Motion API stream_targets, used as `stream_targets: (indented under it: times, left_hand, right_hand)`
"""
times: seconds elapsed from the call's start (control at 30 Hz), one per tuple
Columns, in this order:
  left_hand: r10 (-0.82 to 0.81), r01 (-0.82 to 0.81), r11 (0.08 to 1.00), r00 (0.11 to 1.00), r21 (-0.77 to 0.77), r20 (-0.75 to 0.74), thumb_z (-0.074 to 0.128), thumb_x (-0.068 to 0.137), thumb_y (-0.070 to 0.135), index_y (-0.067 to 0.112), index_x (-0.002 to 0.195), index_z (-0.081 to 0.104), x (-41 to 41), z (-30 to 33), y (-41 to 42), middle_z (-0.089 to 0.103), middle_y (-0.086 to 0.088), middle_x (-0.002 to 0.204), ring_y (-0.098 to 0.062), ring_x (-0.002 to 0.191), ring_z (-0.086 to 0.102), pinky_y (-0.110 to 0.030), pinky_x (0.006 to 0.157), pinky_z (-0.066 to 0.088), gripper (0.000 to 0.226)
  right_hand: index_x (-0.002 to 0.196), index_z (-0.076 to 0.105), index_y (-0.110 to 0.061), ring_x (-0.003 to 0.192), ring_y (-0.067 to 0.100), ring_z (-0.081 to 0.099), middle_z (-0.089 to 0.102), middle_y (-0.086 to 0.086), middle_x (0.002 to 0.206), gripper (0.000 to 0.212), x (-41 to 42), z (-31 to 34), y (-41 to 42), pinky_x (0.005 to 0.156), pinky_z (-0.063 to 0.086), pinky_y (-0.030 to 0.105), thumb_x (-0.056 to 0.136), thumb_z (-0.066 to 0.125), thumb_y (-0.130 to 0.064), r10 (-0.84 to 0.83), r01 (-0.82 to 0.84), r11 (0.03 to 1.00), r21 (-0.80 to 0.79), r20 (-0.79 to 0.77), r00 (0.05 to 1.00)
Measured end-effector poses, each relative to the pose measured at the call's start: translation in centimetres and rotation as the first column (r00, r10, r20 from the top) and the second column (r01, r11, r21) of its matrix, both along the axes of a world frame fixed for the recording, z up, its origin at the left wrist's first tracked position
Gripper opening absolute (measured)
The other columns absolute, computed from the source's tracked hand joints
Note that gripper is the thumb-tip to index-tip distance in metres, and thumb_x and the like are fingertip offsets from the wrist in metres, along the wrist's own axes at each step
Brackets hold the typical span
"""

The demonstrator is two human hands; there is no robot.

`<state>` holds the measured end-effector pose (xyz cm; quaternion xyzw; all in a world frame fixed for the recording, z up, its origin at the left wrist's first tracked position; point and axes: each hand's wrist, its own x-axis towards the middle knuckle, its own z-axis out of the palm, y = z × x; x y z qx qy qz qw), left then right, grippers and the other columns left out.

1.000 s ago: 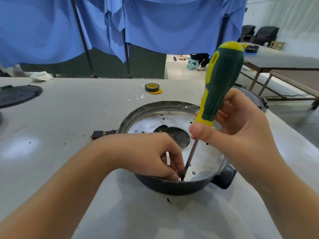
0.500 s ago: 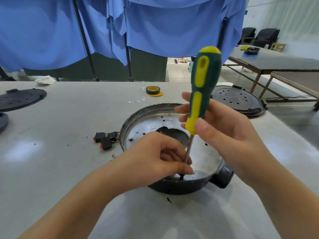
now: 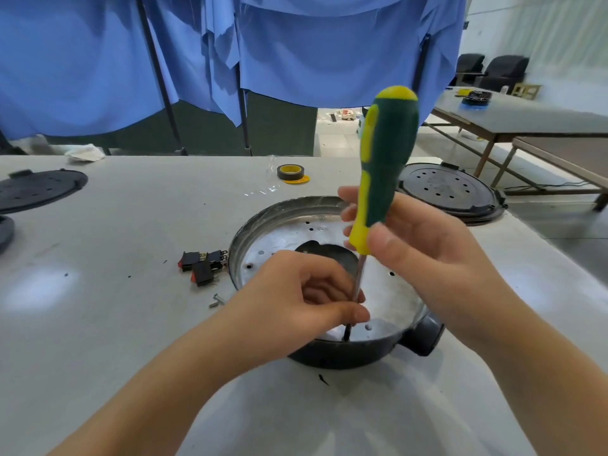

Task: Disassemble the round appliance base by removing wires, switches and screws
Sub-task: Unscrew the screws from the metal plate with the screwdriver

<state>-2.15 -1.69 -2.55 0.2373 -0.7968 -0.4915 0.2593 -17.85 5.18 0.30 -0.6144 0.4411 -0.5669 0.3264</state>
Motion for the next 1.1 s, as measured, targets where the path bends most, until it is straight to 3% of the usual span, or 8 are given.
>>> stream_targets:
  times: [0.17,0.27,0.37,0.47,0.6,0.8,0.97,1.1]
  left_hand:
    - [0.129,-0.131,0.983,0.991,-0.127,-0.031,0.088,0.062,0.023,0.018,0.064,0.062,-0.38,-0.36,0.24,0.067,-0.002,0.063,-0.015,0.055,0.064,-0.024,0.056,0.054,0.027]
    - [0.059,-0.056,0.988,0.998,-0.147,0.015,0.079,0.076,0.023,0.025,0.081,0.07,-0.2,-0.12,0.27,0.073,0.007,0.076,-0.006,0.068,0.069,-0.025,0.067,0.057,0.01]
    - [-0.028,0.03,0.997,0.999,-0.065,0.023,0.068,0.086,0.009,0.017,0.097,0.071,0.11,-0.01,0.16,0.076,0.006,0.086,-0.005,0.079,0.072,-0.017,0.074,0.055,0.014]
    - [0.032,-0.033,0.999,0.999,-0.035,-0.021,0.076,0.077,0.008,0.01,0.081,0.073,-0.02,0.12,0.35,0.075,-0.001,0.077,-0.01,0.068,0.072,-0.02,0.069,0.057,0.005]
    - [0.107,-0.112,0.988,0.993,-0.109,-0.052,0.084,0.066,0.02,0.009,0.071,0.07,-0.34,-0.12,0.53,0.071,-0.002,0.067,-0.013,0.059,0.066,-0.027,0.062,0.056,0.019]
    - [-0.024,0.025,0.997,1.0,-0.071,0.016,0.068,0.085,0.007,0.011,0.097,0.071,0.2,0.1,0.29,0.077,0.002,0.086,-0.007,0.078,0.072,-0.022,0.077,0.057,0.012]
    - [0.103,-0.106,0.99,0.994,-0.092,-0.031,0.083,0.069,0.017,0.016,0.07,0.07,-0.2,-0.1,0.51,0.072,0.002,0.066,-0.012,0.059,0.068,-0.025,0.063,0.057,0.014]
    - [0.122,-0.125,0.982,0.992,-0.141,-0.026,0.084,0.068,0.026,0.017,0.072,0.066,-0.27,-0.39,0.39,0.069,0.001,0.067,-0.012,0.059,0.065,-0.028,0.062,0.057,0.02]
  right_hand:
    - [0.098,0.068,-0.015,0.081,0.01,0.068,0.074,0.005,0.09,0.026,0.19,-0.11,-0.05,0.073,0.052,0.016,0.072,0.067,-0.019,-0.084,0.087,0.995,-0.056,0.056,0.995]
    - [0.105,0.065,-0.017,0.091,0.009,0.069,0.073,0.0,0.1,0.023,-0.05,-0.18,0.02,0.076,0.051,0.015,0.084,0.057,-0.014,-0.068,0.068,0.997,-0.033,0.001,0.998]
    - [0.113,0.06,-0.018,0.099,0.008,0.068,0.073,-0.005,0.105,0.029,-0.09,-0.17,0.06,0.081,0.05,0.014,0.09,0.05,-0.005,-0.021,0.021,1.0,-0.016,0.011,1.0]
    - [0.114,0.061,-0.02,0.101,0.01,0.067,0.072,-0.002,0.105,0.027,0.15,-0.07,0.1,0.081,0.051,0.015,0.088,0.058,-0.012,0.008,-0.008,1.0,-0.007,0.015,1.0]
    - [0.101,0.068,-0.022,0.088,0.016,0.067,0.07,0.009,0.099,0.03,0.51,-0.13,0.03,0.078,0.057,0.027,0.072,0.072,-0.022,-0.075,0.075,0.997,-0.026,-0.02,0.997]
    - [0.116,0.059,-0.014,0.092,0.015,0.07,0.072,0.003,0.103,0.032,-0.06,0.13,0.22,0.078,0.053,0.018,0.085,0.053,-0.012,0.014,-0.014,1.0,-0.008,0.035,0.999]
    - [0.114,0.063,-0.022,0.091,0.005,0.066,0.07,-0.002,0.091,0.031,0.22,0.02,0.1,0.076,0.052,0.016,0.083,0.067,-0.02,-0.02,0.02,1.0,0.005,-0.021,1.0]
    - [0.103,0.065,-0.018,0.081,0.01,0.07,0.07,0.01,0.091,0.035,0.41,-0.01,0.02,0.071,0.055,0.018,0.068,0.07,-0.017,-0.07,0.072,0.996,-0.06,0.039,0.997]
